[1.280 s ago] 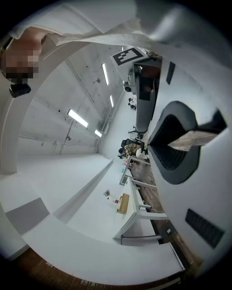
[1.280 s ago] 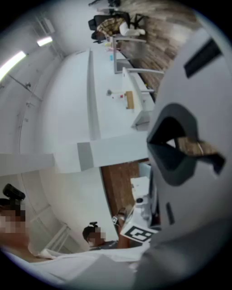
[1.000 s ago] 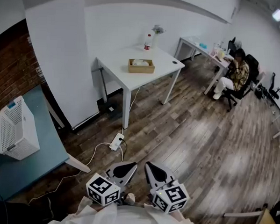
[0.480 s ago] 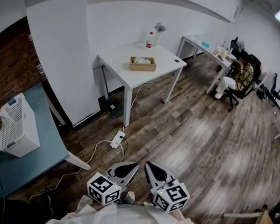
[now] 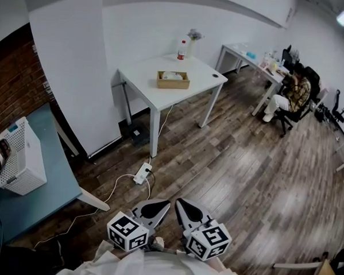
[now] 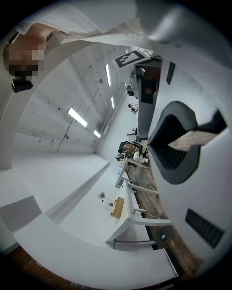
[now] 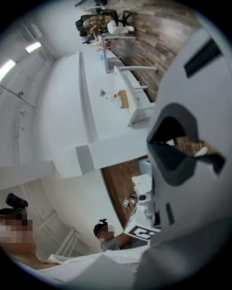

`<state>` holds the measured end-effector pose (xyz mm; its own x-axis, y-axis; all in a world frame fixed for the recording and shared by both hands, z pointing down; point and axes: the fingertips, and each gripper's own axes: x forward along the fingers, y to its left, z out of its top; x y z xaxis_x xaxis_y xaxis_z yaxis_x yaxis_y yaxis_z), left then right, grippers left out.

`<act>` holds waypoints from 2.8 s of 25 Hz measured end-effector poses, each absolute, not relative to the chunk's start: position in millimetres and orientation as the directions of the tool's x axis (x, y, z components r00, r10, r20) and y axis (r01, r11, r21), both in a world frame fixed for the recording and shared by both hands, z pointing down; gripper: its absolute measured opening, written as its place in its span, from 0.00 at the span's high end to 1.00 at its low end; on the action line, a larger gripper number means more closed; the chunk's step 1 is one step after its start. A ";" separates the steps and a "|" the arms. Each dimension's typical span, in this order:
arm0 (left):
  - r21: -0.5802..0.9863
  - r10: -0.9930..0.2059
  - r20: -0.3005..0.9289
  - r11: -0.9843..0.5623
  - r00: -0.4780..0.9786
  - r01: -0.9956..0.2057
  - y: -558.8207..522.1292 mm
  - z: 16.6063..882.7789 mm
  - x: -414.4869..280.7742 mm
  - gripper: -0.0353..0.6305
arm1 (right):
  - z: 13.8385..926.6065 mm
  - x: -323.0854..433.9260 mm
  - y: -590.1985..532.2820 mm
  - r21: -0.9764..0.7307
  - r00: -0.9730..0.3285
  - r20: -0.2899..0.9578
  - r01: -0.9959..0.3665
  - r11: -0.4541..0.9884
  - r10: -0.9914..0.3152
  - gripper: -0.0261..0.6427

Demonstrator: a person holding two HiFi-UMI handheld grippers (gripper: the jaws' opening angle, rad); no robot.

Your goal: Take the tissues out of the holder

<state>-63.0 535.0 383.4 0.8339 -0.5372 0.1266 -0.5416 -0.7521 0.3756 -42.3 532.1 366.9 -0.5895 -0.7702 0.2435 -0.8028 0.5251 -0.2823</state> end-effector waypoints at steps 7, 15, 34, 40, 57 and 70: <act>0.386 -0.548 0.153 -0.733 0.822 -0.560 525.8 397.8 -49.6 0.93 | 380.8 -20.7 527.1 -0.278 -0.595 0.270 -0.801 0.531 -0.757 0.94; 0.432 -0.518 0.138 -0.735 0.844 -0.522 504.8 404.5 -20.5 0.93 | 380.7 -5.4 503.5 -0.290 -0.600 0.245 -0.795 0.533 -0.762 0.94; 0.411 -0.490 0.079 -0.777 0.868 -0.476 272.1 381.7 -33.3 0.93 | 366.5 0.4 279.7 -0.254 -0.537 0.212 -0.837 0.484 -0.817 0.94; 0.397 -0.445 0.050 -0.813 0.894 -0.426 205.0 370.9 -34.6 0.93 | 358.7 -11.1 216.1 -0.244 -0.534 0.191 -0.839 0.487 -0.824 0.94; 0.416 -0.542 0.078 -0.745 0.837 -0.521 47.1 393.4 -30.2 0.93 | 372.8 10.3 67.6 -0.300 -0.542 0.166 -0.823 0.482 -0.823 0.94; 0.422 -0.660 0.062 -0.663 0.749 -0.619 -113.7 383.8 0.5 0.93 | 365.4 49.4 -109.5 -0.306 -0.677 0.166 -0.727 0.615 -0.717 0.94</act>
<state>0.5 -113.7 383.8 0.7491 -0.6596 0.0617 -0.6185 -0.6630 0.4217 49.4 -109.5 365.4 -0.6767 -0.7172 0.1664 -0.7269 0.6149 -0.3058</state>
